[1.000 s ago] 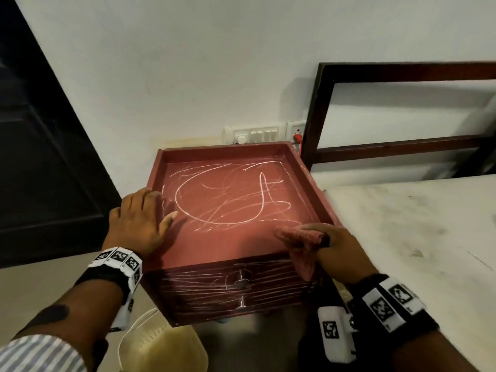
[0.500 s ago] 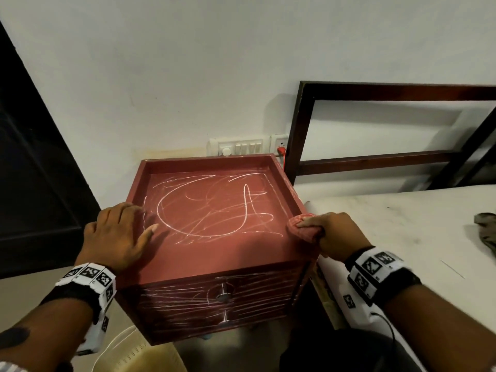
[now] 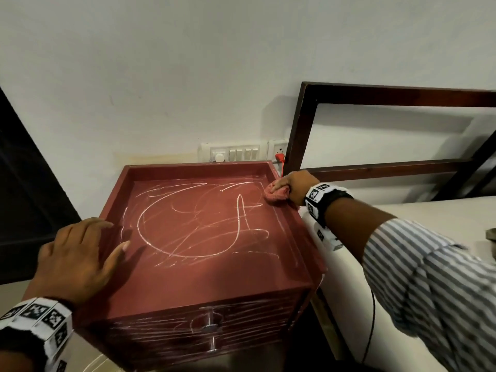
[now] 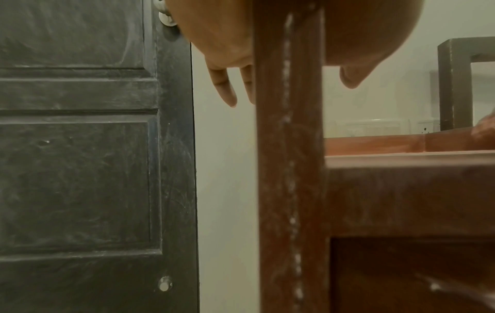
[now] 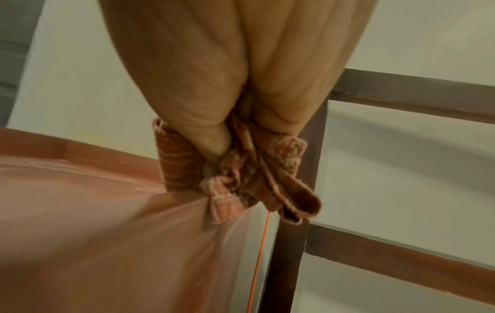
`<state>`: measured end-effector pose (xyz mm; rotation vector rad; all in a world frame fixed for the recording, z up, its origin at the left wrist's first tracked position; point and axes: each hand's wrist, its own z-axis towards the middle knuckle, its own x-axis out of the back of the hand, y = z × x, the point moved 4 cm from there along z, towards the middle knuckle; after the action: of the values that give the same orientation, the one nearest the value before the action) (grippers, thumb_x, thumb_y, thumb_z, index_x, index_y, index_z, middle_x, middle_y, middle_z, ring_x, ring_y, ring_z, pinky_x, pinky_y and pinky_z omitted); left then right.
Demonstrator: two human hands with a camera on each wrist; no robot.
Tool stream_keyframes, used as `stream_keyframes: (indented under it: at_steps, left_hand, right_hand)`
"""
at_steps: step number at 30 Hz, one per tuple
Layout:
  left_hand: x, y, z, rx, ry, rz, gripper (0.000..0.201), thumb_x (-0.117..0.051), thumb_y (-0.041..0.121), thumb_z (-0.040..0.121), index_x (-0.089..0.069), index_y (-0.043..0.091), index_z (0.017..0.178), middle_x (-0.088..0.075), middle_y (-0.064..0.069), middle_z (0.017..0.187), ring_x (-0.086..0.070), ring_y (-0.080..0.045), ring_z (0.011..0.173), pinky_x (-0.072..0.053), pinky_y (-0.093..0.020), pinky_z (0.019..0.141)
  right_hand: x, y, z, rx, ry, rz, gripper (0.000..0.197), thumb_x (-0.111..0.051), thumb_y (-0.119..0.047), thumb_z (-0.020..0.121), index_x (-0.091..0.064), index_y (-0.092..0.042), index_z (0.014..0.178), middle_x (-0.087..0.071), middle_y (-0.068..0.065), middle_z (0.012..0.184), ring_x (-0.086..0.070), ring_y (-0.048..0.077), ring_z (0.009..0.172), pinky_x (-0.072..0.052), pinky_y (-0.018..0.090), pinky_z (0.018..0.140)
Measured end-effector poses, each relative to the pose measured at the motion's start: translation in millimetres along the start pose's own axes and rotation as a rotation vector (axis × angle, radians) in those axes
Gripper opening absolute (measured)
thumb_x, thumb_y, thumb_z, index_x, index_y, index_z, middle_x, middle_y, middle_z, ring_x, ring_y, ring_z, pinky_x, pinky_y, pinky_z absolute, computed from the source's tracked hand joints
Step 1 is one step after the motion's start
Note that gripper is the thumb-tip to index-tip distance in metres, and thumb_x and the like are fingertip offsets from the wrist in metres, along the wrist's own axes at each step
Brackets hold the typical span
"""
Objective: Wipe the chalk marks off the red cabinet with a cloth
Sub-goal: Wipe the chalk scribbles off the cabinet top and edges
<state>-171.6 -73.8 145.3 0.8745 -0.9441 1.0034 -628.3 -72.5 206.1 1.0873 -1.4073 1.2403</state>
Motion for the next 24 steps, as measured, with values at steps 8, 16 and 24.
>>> stream_keyframes:
  at_steps: [8,16,24]
  left_hand:
    - [-3,-10,1,0.065,0.008,-0.062,0.072,-0.031,0.081,0.088,-0.055,0.026,0.126,-0.062,-0.007,0.128,-0.057,-0.040,0.121,-0.050,-0.065,0.094]
    - [12,1,-5,0.114,0.038,-0.118,0.081,-0.032,0.080,0.082,-0.060,0.019,0.128,-0.064,-0.013,0.130,-0.055,-0.045,0.125,-0.049,-0.068,0.093]
    - [-22,-32,7,0.070,0.024,-0.115,0.075,-0.033,0.088,0.083,-0.056,0.031,0.125,-0.069,-0.007,0.119,-0.065,-0.039,0.113,-0.054,-0.062,0.089]
  right_hand:
    - [-34,-37,-93,0.079,-0.107,-0.368,0.032,-0.042,-0.030,0.073,-0.072,-0.021,0.076,-0.062,-0.001,0.072,-0.060,0.026,0.074,-0.054,0.040,0.078]
    - [-69,-73,-199,-0.212,0.235,0.302,0.053,-0.043,0.000,0.091,-0.059,-0.035,0.127,-0.054,-0.016,0.137,-0.047,0.006,0.130,-0.030,0.023,0.113]
    - [-105,-93,-202,-0.469,0.209,0.506,0.067,-0.042,0.003,0.090,-0.039,-0.032,0.147,-0.026,-0.006,0.160,-0.028,0.015,0.147,-0.026,0.029,0.118]
